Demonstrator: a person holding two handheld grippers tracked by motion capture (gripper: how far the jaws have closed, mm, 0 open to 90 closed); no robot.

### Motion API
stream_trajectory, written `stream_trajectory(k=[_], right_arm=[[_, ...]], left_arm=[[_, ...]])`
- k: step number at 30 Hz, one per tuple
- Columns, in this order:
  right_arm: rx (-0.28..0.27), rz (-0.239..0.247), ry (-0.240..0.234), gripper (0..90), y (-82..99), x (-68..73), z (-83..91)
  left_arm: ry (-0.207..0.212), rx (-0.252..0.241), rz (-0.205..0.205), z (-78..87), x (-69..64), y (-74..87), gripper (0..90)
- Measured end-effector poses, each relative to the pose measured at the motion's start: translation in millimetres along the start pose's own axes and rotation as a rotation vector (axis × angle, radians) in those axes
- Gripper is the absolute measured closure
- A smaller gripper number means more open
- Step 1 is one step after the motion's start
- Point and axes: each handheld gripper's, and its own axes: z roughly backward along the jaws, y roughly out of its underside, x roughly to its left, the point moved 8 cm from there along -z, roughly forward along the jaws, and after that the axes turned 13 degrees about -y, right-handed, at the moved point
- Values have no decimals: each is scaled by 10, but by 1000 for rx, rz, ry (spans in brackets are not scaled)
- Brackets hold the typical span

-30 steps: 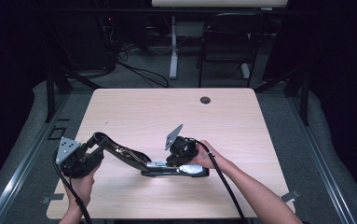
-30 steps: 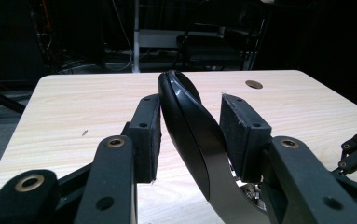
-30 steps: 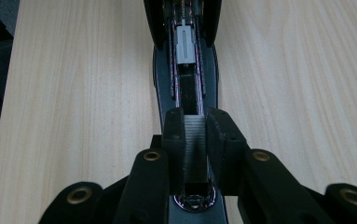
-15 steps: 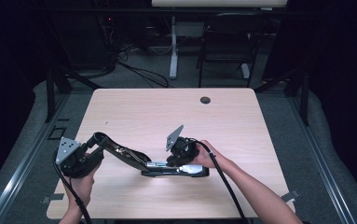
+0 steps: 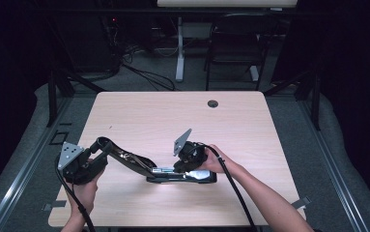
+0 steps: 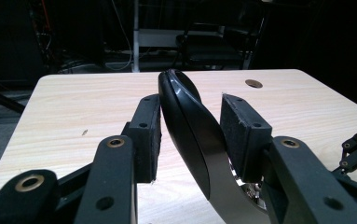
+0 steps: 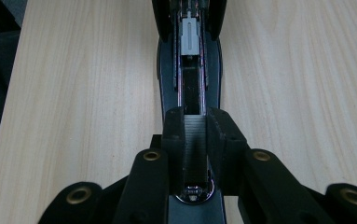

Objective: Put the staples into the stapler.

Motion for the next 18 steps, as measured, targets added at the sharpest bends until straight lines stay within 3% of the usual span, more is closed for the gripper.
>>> stream_trajectory(k=[18], right_arm=[[6, -10, -9, 777, 25, -6, 22]], left_arm=[[2, 1, -2, 1, 2, 1, 596]])
